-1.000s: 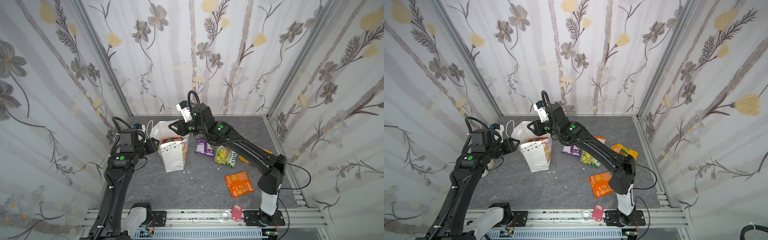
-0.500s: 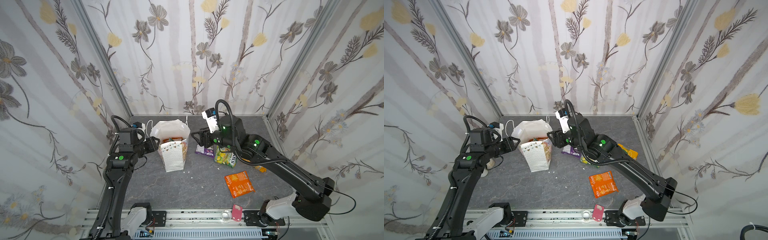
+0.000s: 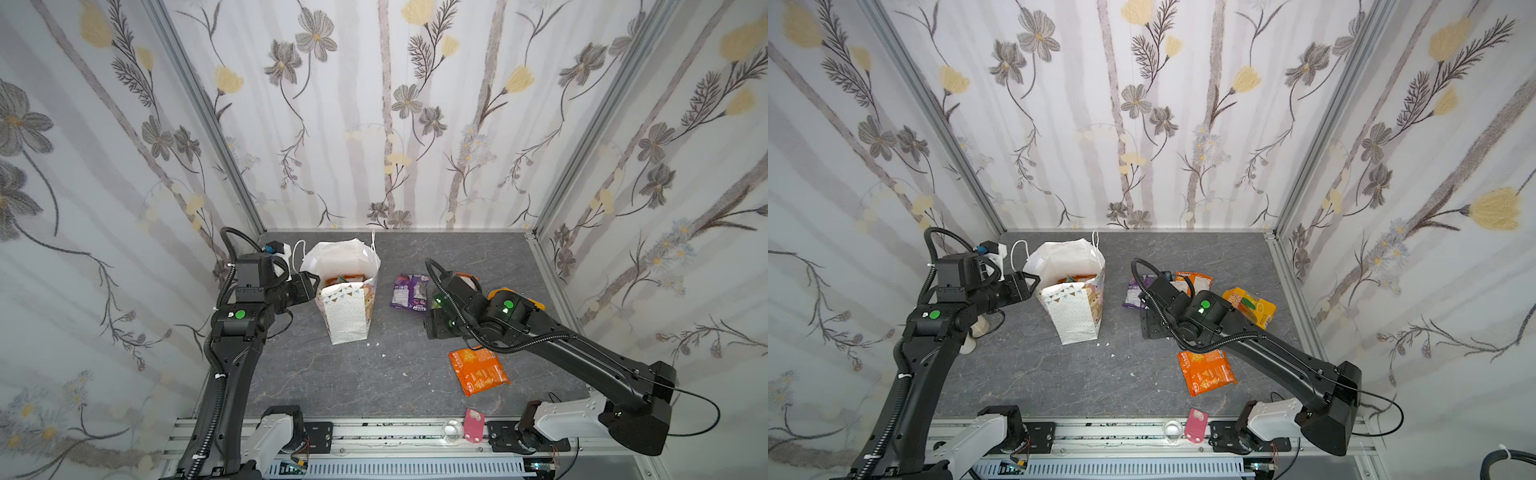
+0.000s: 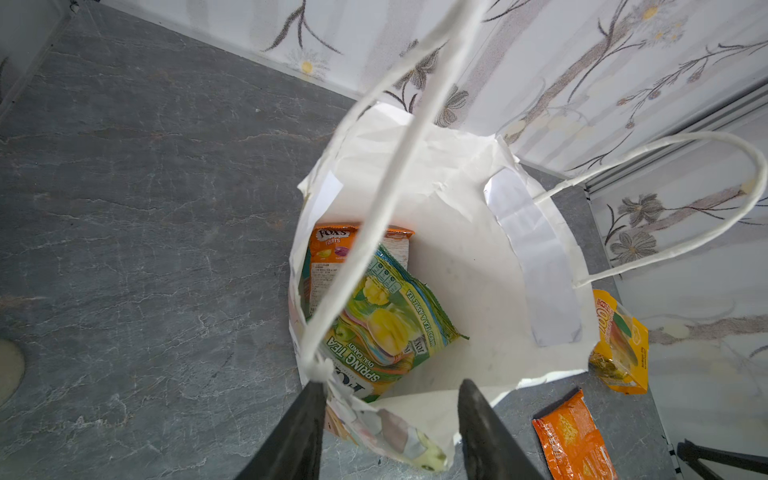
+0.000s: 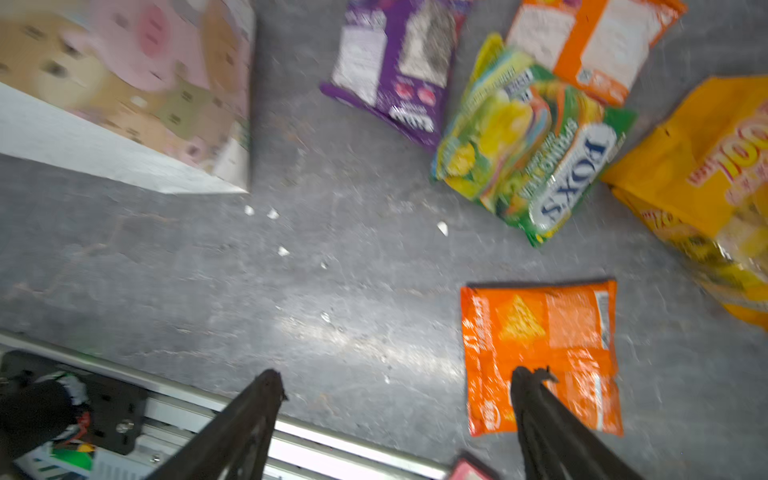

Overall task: Place the snacks into the paper bag
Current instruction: 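Withdraw the right gripper from the bag toward the orange chip bag, then lower the right gripper and grasp the orange chip bag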

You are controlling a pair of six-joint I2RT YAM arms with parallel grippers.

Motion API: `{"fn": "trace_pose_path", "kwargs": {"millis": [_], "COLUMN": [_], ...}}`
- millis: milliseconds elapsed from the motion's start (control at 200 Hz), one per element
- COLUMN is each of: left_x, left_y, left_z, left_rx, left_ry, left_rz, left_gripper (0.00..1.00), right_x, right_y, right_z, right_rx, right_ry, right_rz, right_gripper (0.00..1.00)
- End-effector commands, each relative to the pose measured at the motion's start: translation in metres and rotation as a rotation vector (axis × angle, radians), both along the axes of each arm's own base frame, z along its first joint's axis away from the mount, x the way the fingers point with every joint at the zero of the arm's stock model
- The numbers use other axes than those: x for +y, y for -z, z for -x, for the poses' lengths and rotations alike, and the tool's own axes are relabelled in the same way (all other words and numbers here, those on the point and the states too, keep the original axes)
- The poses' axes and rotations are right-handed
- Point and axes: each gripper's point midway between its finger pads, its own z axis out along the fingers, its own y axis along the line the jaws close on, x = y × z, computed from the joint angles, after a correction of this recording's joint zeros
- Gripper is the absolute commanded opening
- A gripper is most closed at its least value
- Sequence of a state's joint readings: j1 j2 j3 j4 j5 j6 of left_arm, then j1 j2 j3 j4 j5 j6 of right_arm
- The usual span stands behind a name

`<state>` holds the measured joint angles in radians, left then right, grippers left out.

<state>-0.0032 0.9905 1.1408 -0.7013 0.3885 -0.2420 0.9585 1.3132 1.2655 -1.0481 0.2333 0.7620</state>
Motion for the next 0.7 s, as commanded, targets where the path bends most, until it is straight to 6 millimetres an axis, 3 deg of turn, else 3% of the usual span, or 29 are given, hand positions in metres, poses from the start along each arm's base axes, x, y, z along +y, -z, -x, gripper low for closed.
{"fn": "trace_pose_path", "kwargs": {"millis": [0, 335, 455, 470, 555, 699], "left_x": [-0.003, 0.0, -0.001, -0.001, 0.001, 0.001], "left_y": [-0.006, 0.005, 0.008, 0.008, 0.011, 0.018], "left_z": [0.002, -0.003, -0.004, -0.004, -0.004, -0.003], "left_rx": [-0.012, 0.01, 0.018, 0.018, 0.023, 0.038], "left_ry": [0.012, 0.009, 0.014, 0.013, 0.008, 0.008], "left_rz": [0.013, -0.009, -0.009, -0.012, -0.016, -0.017], "left_gripper": [0.51, 0.51, 0.51, 0.51, 0.51, 0.51], "right_x": [-0.029, -0.059, -0.06, -0.067, -0.073, -0.07], "right_y": [0.021, 0.105, 0.113, 0.121, 0.126, 0.14], "right_z": [0.019, 0.053, 0.051, 0.054, 0.05, 0.042], "right_rx": [0.065, 0.184, 0.162, 0.169, 0.15, 0.154], "right_ry": [0.107, 0.192, 0.209, 0.214, 0.231, 0.232], "right_rz": [0.051, 0.063, 0.029, 0.051, 0.041, -0.054], "right_gripper": [0.86, 0.88, 0.9, 0.9, 0.91, 0.92]}}
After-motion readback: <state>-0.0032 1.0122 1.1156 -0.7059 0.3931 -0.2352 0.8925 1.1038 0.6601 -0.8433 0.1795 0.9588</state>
